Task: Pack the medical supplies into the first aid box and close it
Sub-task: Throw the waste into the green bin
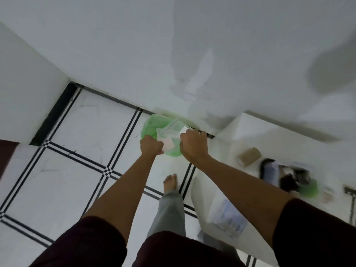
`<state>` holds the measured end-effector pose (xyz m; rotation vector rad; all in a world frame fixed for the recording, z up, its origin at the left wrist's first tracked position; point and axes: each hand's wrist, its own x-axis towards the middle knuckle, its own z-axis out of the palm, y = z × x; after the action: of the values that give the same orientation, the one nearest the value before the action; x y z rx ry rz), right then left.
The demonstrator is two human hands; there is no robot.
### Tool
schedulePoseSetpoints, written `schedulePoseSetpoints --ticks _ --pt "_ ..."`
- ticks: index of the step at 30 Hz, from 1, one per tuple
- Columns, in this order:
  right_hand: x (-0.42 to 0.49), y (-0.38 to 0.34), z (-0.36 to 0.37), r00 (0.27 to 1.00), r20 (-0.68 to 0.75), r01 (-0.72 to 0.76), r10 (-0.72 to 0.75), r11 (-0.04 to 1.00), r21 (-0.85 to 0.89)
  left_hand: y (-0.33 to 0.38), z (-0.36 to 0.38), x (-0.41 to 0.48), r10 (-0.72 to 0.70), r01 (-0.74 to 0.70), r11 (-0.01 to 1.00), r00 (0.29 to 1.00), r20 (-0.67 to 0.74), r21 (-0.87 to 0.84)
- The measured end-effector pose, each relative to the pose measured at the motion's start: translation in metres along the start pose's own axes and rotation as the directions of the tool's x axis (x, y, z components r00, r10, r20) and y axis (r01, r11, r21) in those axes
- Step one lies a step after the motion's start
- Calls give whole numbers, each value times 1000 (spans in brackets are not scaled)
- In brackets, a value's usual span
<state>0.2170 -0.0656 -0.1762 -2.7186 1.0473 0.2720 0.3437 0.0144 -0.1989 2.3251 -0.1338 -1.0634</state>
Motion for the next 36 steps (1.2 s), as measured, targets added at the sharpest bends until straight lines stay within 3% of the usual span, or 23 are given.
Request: schedulePoseSetpoints --ticks 8,10,12,15,18,23,27,31,36 --pt "140 -31 152 965 261 -4 -10 999 51 -38 13 195 -15 17 955 1000 -8 295" --pt "170 -27 196 975 223 -4 -3 999 35 -53 31 241 3 -2 947 1000 -2 322" --pt "183 -20 228 969 246 -18 12 1000 22 -66 48 270 -10 3 935 1000 17 354" --pt "191 -11 268 909 418 -66 3 989 135 -79 70 291 -6 -16 905 999 50 425" --pt "179 -7 283 894 447 -121 29 977 178 -92 81 290 41 -55 803 998 37 594" --pt "149 -4 258 962 266 -111 60 977 181 -94 83 247 262 -293 664 953 153 688" --pt "127 20 196 988 103 -133 112 963 234 -59 78 184 473 -474 618 861 184 628" --pt "84 47 121 991 36 -136 132 951 279 -18 74 103 607 -575 579 777 166 578" --pt "-28 78 22 981 -121 -120 154 961 251 23 80 -57 790 -720 420 590 169 552"
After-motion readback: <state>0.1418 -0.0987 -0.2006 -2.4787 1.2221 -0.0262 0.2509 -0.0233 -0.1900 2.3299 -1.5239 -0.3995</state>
